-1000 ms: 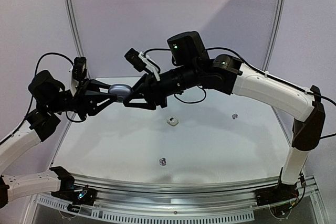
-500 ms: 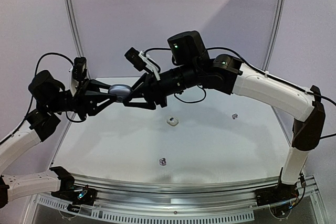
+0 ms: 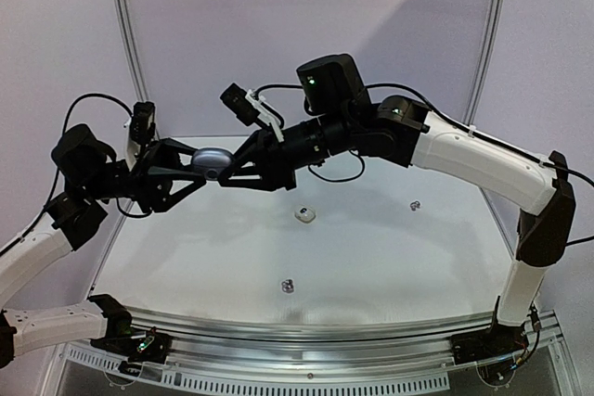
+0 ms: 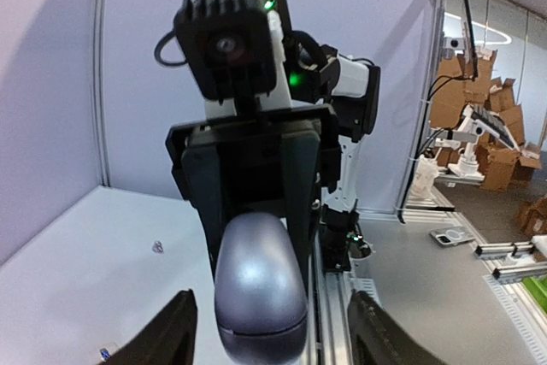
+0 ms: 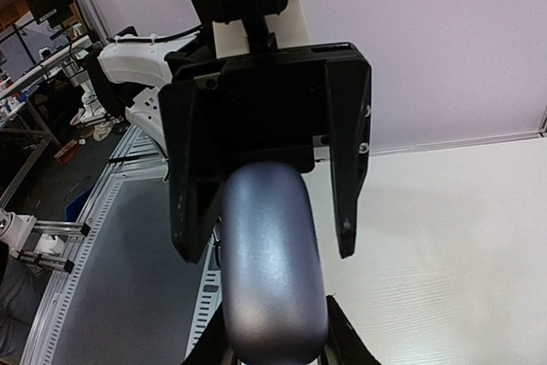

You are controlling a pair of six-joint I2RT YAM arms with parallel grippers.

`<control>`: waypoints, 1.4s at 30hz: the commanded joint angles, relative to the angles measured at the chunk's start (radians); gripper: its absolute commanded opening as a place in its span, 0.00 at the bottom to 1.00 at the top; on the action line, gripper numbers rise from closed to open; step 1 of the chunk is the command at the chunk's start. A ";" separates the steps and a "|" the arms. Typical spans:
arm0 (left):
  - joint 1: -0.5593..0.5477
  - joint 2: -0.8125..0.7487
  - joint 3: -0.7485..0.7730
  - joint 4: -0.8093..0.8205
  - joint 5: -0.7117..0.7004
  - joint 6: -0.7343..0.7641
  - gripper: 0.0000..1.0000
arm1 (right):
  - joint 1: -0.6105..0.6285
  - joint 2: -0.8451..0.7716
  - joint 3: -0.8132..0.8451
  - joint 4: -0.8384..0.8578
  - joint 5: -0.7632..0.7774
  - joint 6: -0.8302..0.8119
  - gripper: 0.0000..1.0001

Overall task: Insert the wireless bluetooth earbuds into the charging case
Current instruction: Pass from the left arm to the right, then pass from the right arm to the left

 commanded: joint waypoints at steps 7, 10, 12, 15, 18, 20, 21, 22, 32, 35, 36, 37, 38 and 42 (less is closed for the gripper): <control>0.001 0.001 -0.015 -0.069 -0.016 0.014 0.42 | -0.004 -0.043 0.017 0.042 0.011 0.006 0.03; 0.001 0.008 -0.009 -0.051 -0.016 0.002 0.36 | -0.005 -0.039 0.018 0.041 0.009 0.005 0.03; 0.001 0.010 -0.008 -0.035 -0.013 -0.012 0.38 | -0.003 -0.037 0.018 0.039 0.009 0.007 0.02; 0.000 0.015 -0.006 -0.007 -0.001 -0.030 0.43 | -0.004 -0.032 0.019 0.036 0.011 0.011 0.02; -0.002 0.019 -0.008 0.011 0.004 -0.039 0.43 | -0.004 -0.029 0.021 0.034 0.017 0.013 0.02; -0.003 0.022 -0.009 0.021 0.012 -0.046 0.45 | -0.002 -0.031 0.021 0.035 0.019 0.013 0.02; -0.004 0.024 -0.009 0.025 0.015 -0.049 0.46 | -0.002 -0.029 0.021 0.035 0.020 0.013 0.02; -0.005 0.026 -0.009 0.027 0.014 -0.052 0.47 | -0.003 -0.029 0.022 0.035 0.021 0.012 0.02; -0.007 0.028 -0.009 0.041 0.017 -0.058 0.24 | -0.002 -0.018 0.033 0.017 0.023 0.007 0.02; -0.007 0.030 -0.008 0.043 0.019 -0.058 0.17 | 0.002 -0.007 0.051 -0.007 0.028 0.003 0.02; -0.007 0.031 -0.009 0.044 0.021 -0.060 0.13 | 0.003 -0.004 0.055 -0.013 0.030 0.000 0.02; -0.007 0.031 -0.009 0.047 0.023 -0.059 0.09 | 0.003 -0.001 0.057 -0.013 0.029 -0.003 0.02; -0.007 0.029 -0.010 0.048 0.025 -0.059 0.03 | 0.004 0.000 0.057 -0.016 0.030 -0.003 0.02; -0.007 0.025 -0.016 0.059 0.032 -0.046 0.00 | 0.005 -0.001 0.056 -0.017 0.039 -0.004 0.19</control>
